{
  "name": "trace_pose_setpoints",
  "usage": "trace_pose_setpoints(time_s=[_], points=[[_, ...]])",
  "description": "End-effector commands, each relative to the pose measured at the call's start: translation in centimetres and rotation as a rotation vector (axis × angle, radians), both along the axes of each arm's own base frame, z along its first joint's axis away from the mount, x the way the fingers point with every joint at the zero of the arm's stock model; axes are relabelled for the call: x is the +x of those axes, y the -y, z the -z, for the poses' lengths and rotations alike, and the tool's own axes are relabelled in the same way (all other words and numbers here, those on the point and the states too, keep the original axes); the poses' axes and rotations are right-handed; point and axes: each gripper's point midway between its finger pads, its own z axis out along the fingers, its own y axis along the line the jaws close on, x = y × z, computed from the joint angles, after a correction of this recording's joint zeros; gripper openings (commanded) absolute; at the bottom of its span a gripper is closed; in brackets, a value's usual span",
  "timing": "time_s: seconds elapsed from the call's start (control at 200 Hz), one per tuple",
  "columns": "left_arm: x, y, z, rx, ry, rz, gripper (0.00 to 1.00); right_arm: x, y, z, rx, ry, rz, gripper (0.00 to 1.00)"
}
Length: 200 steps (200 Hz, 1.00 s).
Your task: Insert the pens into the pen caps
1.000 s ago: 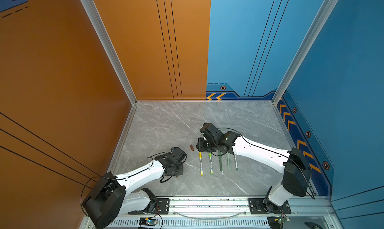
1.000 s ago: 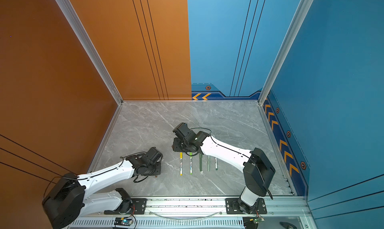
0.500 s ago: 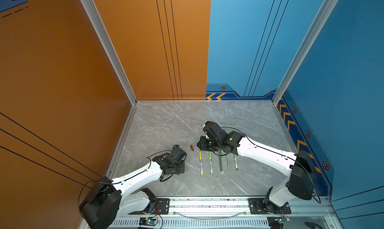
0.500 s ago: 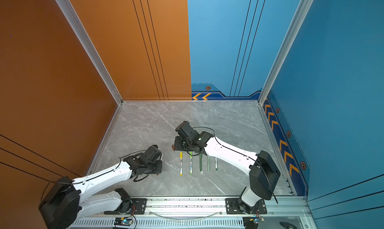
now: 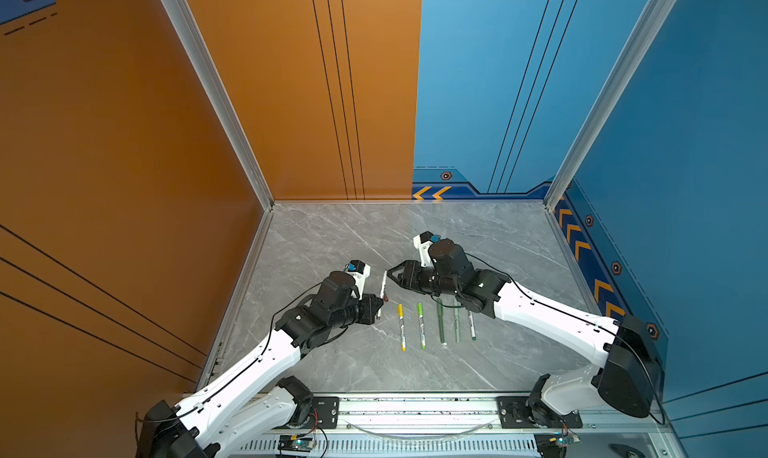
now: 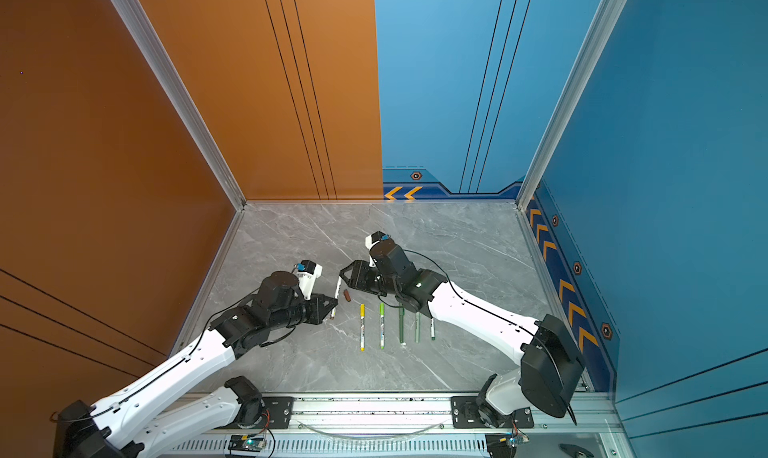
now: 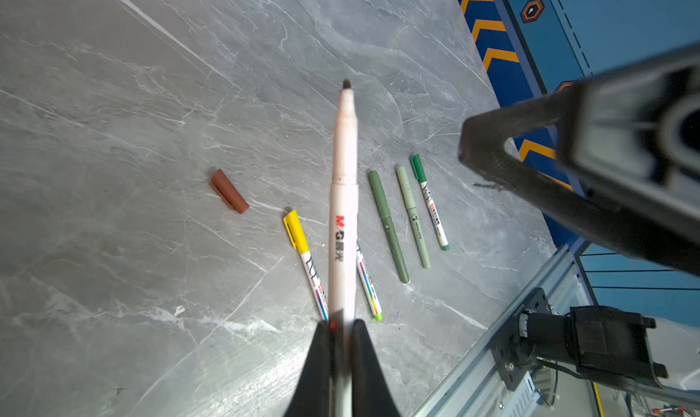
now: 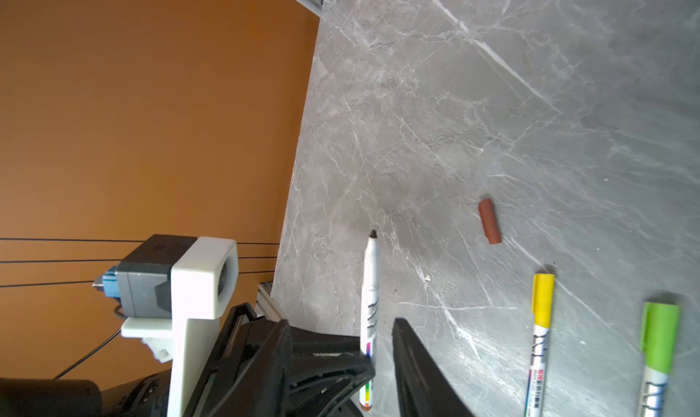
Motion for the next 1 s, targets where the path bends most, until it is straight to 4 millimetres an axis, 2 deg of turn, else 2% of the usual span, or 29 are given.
trace_pose_setpoints(time_s=[0.0, 0.245, 0.345, 0.651, 0.901, 0.996], points=[[-0.1, 0.6, -0.9, -0.055, 0.010, 0.024, 0.03, -0.3, -1.1, 0.8, 0.018, -0.015, -0.031, 0.47], [0.0, 0.5, -1.2, -0.067, 0.021, 0.013, 0.03, -0.2, -1.4, 2.4, -0.026, -0.033, -0.037, 0.47], [0.0, 0.5, -1.3, -0.071, 0.020, 0.014, 0.03, -0.2, -1.5, 2.9, -0.038, -0.039, -0.036, 0.44], [-0.1, 1.1, -1.2, -0.086, 0.010, 0.032, 0.03, 0.2, -2.1, 3.4, -0.053, -0.035, -0.044, 0.31], [0.0, 1.1, -1.2, -0.086, 0.012, 0.031, 0.03, 0.5, -2.7, 3.5, -0.059, -0.027, -0.060, 0.30], [0.0, 1.1, -1.1, -0.086, 0.010, 0.032, 0.03, 0.5, -2.8, 3.3, -0.056, -0.021, -0.065, 0.23]])
